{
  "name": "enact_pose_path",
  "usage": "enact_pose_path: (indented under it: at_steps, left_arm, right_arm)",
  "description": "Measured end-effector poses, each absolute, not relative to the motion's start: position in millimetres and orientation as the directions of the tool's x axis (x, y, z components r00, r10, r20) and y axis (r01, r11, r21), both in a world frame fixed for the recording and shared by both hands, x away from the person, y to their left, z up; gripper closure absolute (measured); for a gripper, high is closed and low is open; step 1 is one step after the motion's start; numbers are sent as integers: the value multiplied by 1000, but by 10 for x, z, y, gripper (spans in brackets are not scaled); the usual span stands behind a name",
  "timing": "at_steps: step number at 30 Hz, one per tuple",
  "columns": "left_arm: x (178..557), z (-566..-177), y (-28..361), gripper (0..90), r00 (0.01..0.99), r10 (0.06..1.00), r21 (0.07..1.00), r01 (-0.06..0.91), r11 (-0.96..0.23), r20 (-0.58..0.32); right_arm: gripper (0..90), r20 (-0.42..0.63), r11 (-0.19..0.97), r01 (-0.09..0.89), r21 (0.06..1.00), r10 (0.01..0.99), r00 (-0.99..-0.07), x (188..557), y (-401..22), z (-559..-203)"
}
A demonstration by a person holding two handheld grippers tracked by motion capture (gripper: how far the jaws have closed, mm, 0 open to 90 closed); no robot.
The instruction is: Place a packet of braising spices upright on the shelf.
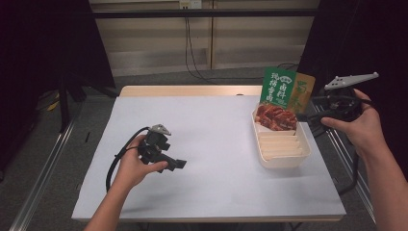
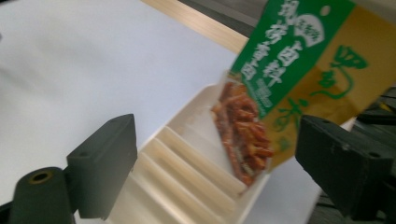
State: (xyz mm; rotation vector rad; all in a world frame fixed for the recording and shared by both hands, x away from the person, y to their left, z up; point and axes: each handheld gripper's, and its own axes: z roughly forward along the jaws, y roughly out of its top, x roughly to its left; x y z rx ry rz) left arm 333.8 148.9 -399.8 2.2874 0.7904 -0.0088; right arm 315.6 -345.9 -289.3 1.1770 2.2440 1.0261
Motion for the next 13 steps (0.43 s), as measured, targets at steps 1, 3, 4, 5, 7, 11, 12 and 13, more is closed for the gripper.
enact_pose_path:
  at_steps: [1, 3, 4, 5, 7, 11, 12, 13]
  left_arm:
    - [3333, -4007, 1486, 51, 808, 543, 626, 548, -555, -227]
    - [3335, -4019, 1496, 51, 808, 543, 626, 550, -553, -230]
    - [3333, -4021, 1501, 51, 805, 545, 620, 555, -555, -233]
    - [3335, -4025, 1505, 51, 806, 544, 620, 553, -557, -231]
    - [3339, -4030, 1516, 50, 808, 542, 621, 552, -557, -232]
    - [3341, -4020, 1541, 50, 805, 546, 622, 554, -553, -232]
    - [3345, -4023, 1547, 50, 807, 543, 627, 550, -552, -231]
    - [3345, -4025, 1552, 50, 804, 547, 628, 555, -546, -234]
  right_arm:
    - [136, -11, 372, 531, 761, 826, -564, 3124, -3438, -2911]
    - [134, -39, 399, 521, 755, 820, -571, 3081, -3383, -2939]
    - [134, -52, 413, 507, 757, 811, -583, 3058, -3343, -2963]
    - [132, -41, 407, 506, 761, 808, -588, 3041, -3312, -2983]
    - [129, -37, 409, 505, 760, 802, -596, 3017, -3267, -3008]
    - [125, -29, 405, 511, 758, 803, -595, 2977, -3211, -3053]
    - [125, -44, 417, 501, 758, 799, -599, 2968, -3201, -3063]
    - [126, -49, 421, 497, 759, 797, -601, 2956, -3189, -3070]
